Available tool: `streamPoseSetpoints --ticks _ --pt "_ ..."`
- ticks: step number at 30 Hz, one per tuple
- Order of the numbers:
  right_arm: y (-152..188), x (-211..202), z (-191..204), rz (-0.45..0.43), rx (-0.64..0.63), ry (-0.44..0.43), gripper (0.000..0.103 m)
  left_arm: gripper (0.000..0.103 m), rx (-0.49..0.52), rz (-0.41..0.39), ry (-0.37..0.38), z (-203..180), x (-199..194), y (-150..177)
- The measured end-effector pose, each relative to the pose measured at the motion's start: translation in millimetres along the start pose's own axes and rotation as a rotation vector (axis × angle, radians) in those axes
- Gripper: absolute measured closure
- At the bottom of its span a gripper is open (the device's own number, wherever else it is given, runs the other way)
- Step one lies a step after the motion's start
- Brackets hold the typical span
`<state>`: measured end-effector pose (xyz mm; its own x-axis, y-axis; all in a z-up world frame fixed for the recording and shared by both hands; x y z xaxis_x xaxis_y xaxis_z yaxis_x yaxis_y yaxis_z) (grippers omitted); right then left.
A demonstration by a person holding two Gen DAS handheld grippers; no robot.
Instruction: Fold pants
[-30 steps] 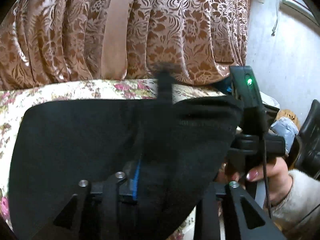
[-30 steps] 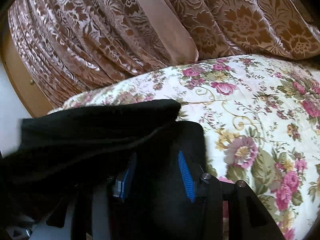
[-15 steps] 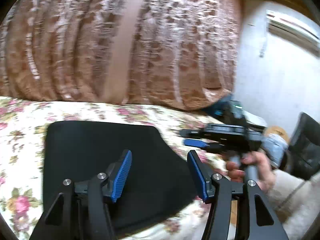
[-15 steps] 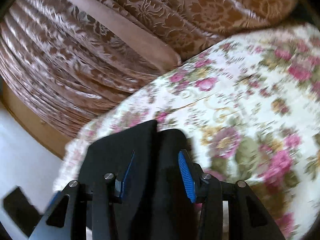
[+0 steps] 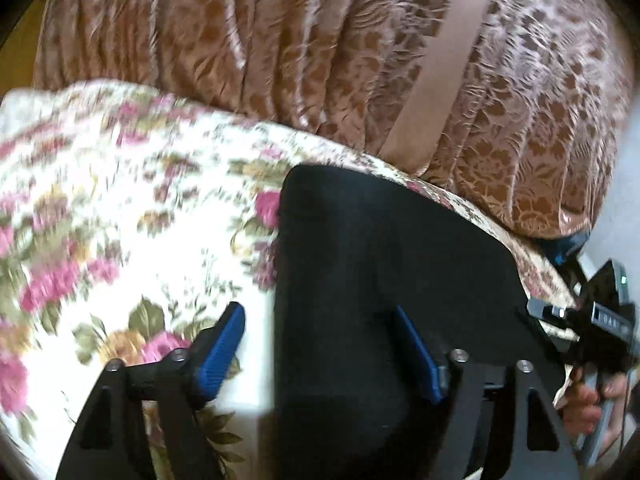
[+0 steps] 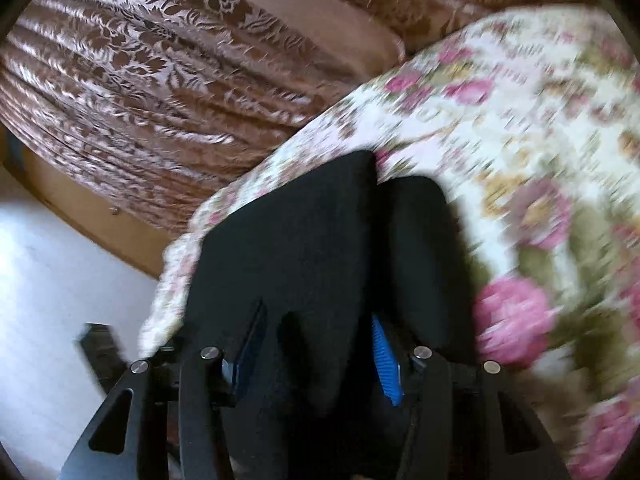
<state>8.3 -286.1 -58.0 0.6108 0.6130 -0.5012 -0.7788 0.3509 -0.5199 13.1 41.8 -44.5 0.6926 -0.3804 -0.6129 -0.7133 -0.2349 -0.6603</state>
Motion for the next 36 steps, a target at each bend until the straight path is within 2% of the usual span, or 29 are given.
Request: streamPoseSetpoints --ticks 2,3,4,7,10,14,18,21,23,24,27,31,36 --pt "4.9 6.5 4.5 -0.014 -0.014 0.032 0.063 0.025 -0.029 0.000 0.014 1.4 0.9 1.0" --pt "5.8 8.4 8.0 -0.019 -0.040 0.063 0.082 0.025 -0.017 -0.004 0.009 -2.0 -0.1 1.4" --pt "6.4 10.0 12.6 -0.016 -0.071 0.070 0.085 0.026 -0.001 -0.007 0.009 -6.1 -1.9 1.1" --pt "2.6 1.9 24.8 -0.047 -0.118 0.052 0.086 0.031 0.102 -0.006 0.044 -34.6 -6.8 0.2" --pt "-6.0 -11.9 38.3 -0.094 -0.176 0.073 0.087 0.031 0.193 -0.015 0.024 -61.3 -8.3 0.4" --pt "-21.6 -36.7 42.1 -0.170 -0.210 0.098 0.087 0.031 0.228 -0.011 0.061 -81.1 -6.4 -3.0" --pt "-29.6 -41.7 30.4 -0.181 -0.198 0.149 0.087 0.030 0.319 0.012 -0.009 -94.5 7.0 2.5" --pt "-23.8 -25.4 8.0 -0.129 -0.156 0.199 0.087 0.022 0.373 0.046 -0.093 -94.1 22.5 11.9" --pt "-16.0 -11.4 -7.3 -0.089 -0.126 0.243 0.085 0.018 0.369 0.049 -0.091 -87.7 27.6 16.7" --pt "-11.4 -4.8 -14.6 -0.086 -0.105 0.237 0.085 0.018 0.354 0.043 -0.074 -83.3 28.0 17.4" --pt "-7.0 -5.1 -31.1 -0.111 -0.037 0.161 0.084 0.017 0.331 0.043 -0.047 -77.5 28.7 18.5" --pt "-4.7 -4.2 -32.7 -0.108 -0.042 0.135 0.084 0.016 0.348 0.029 -0.051 -79.9 27.5 21.0" --pt "-2.1 -13.2 -25.6 -0.105 -0.049 0.174 0.082 0.017 0.312 0.064 -0.010 -71.8 8.9 18.2"
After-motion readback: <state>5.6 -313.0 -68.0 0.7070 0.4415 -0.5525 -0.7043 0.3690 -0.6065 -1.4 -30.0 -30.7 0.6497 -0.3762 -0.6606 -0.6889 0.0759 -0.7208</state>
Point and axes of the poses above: each gripper's, at about its wrist camera, not at the fingertips, and x roughly the way its jaws point, z to its left, y to its underside, the point moved 2 cm from there along x, roughly the way its jaws point, and after that the axes turned 3 degrees about -x, right-handed, at the moved point
